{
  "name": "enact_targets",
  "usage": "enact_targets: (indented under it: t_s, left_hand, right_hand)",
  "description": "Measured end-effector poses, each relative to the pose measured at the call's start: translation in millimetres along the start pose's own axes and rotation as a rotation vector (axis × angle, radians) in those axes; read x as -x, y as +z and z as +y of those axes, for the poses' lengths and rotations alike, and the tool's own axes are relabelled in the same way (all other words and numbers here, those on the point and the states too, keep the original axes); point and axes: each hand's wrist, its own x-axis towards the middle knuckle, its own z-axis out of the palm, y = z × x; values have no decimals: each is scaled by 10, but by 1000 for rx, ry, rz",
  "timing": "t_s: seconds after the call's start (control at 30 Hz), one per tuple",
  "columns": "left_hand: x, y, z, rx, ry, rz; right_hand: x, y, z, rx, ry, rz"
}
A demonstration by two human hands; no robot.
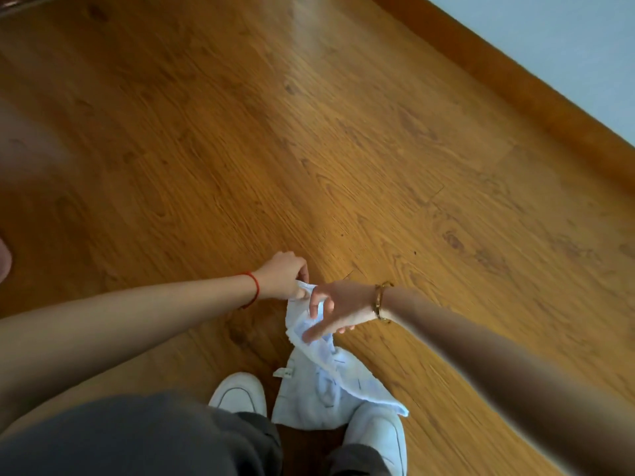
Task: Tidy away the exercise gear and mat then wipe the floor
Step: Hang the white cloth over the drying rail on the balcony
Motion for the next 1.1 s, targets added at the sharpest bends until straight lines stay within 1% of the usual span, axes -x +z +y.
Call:
enact_targets:
  t_s: [0.07,0.1,0.17,0.2,0.27,0.37,0.53,0.7,0.77,0.9,1.0,1.1]
  left_hand:
    - [-14,-32,-30,20,2,-10]
    - [-18,-54,-46,48,2,-14]
    - [-29,-101,-69,104,-2,-9]
    - [-38,-131,-76,124,-6,-2]
    - [-73,-192,-91,178,-17,19]
    - [-151,-302,-89,260,-36,77]
    - [-307,-619,-91,331,-27,233]
    - [-475,-1195,-125,394,-18,395]
    - [-503,-1510,-106,382,-9,457]
    - [-357,-2135,106,405,-23,568]
    - [-30,-2598,408,398,-29,622]
    - [428,-3050,778,435,-38,636]
  right_hand:
    - [-35,67,-16,172,93,-38]
    - [-69,114,0,274,125,-31]
    - [-104,204,28,453,141,48]
    - [-114,235,38,502,133,100]
    - [-160,264,59,513,107,197]
    - [-270,135,130,356,107,392]
    - [-313,-366,286,154,103,751]
    - [-293,-933,277,-124,154,962]
    - [-199,-1223,173,-189,171,1014]
    - [220,-1760,-146,-305,217,1049]
    - [703,-2072,-407,-337,263,1027]
    - [1337,-2315,-690,-411,320,1026]
